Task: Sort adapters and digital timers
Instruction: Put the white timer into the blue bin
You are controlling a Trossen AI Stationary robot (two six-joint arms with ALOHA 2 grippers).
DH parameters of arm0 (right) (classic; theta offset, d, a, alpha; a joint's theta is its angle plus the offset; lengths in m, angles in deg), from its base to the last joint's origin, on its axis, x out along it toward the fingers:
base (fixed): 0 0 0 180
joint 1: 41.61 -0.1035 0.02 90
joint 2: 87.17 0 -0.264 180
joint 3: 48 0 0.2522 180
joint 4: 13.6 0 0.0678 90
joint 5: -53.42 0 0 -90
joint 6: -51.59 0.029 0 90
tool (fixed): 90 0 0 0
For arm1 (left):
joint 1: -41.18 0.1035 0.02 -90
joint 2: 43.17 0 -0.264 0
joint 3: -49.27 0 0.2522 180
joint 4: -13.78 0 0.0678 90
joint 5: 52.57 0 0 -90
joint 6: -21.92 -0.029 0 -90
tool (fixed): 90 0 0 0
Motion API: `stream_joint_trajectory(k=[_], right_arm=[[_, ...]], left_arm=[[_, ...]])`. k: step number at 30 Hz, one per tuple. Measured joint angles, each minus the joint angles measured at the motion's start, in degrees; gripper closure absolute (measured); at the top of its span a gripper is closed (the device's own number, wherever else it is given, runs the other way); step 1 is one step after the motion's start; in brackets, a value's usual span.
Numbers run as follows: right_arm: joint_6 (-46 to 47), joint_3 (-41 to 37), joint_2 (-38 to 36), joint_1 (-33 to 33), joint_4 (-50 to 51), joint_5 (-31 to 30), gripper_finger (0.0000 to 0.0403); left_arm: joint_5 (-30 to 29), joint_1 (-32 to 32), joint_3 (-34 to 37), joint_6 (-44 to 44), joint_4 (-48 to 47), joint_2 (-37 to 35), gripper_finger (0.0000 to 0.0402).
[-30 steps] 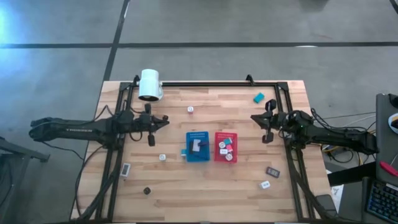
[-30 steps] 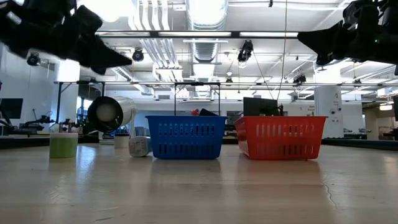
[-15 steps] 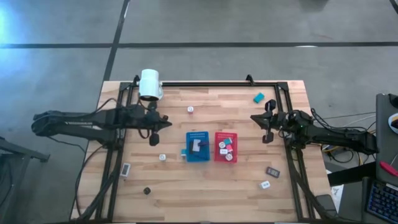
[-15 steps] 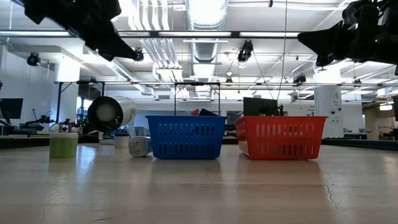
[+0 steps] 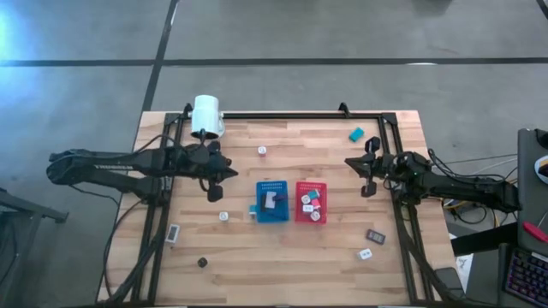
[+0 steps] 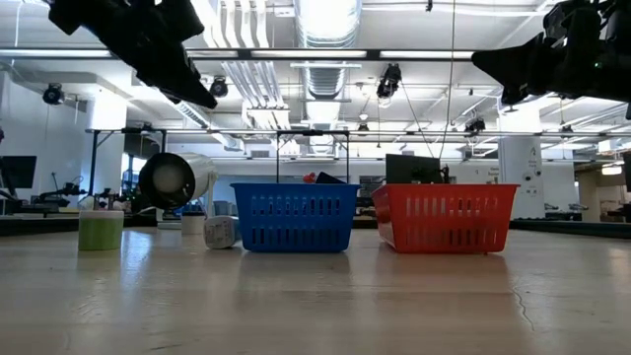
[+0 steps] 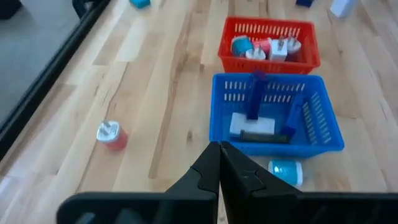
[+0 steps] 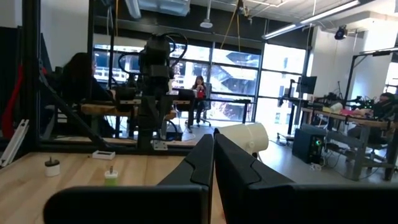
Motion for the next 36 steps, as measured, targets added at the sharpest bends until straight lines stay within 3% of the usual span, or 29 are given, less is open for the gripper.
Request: stream_joint_trajectory(k=[6,11,14,18,26,31,36], right_arm=[[0.7,0.0,0.0,0.0,0.1,0.0,0.0394],[0.6,0.0,0.0,0.0,1.2,0.0,0.0394],[0.2,0.0,0.1,0.0,1.3,0.0,0.0394],[0.2,0.0,0.1,0.0,1.3,0.0,0.0394],[1.0,0.0,0.1,0.0,1.4,0.0,0.0394],[0.7,0.0,0.1,0.0,1.5,0.0,0.0394],[-0.8,0.0,0.1,0.0,1.6,0.0,0.0394]], left_arm=[[2.1,0.0,4.7,-2.7,19.4,-3.0,0.0390],[2.1,0.0,7.3,-2.0,21.5,-5.5,0.0390],[2.2,0.0,6.2,2.6,13.3,-6.1,0.0390],[6.8,-1.4,-1.9,11.7,-4.4,-3.4,0.0390],[7.8,-14.5,-13.6,22.0,-36.2,7.8,0.0391],[8.3,-22.4,-13.9,29.2,-43.3,12.7,0.0377],[15.4,-28.2,-12.7,37.1,-43.9,17.4,0.0332]])
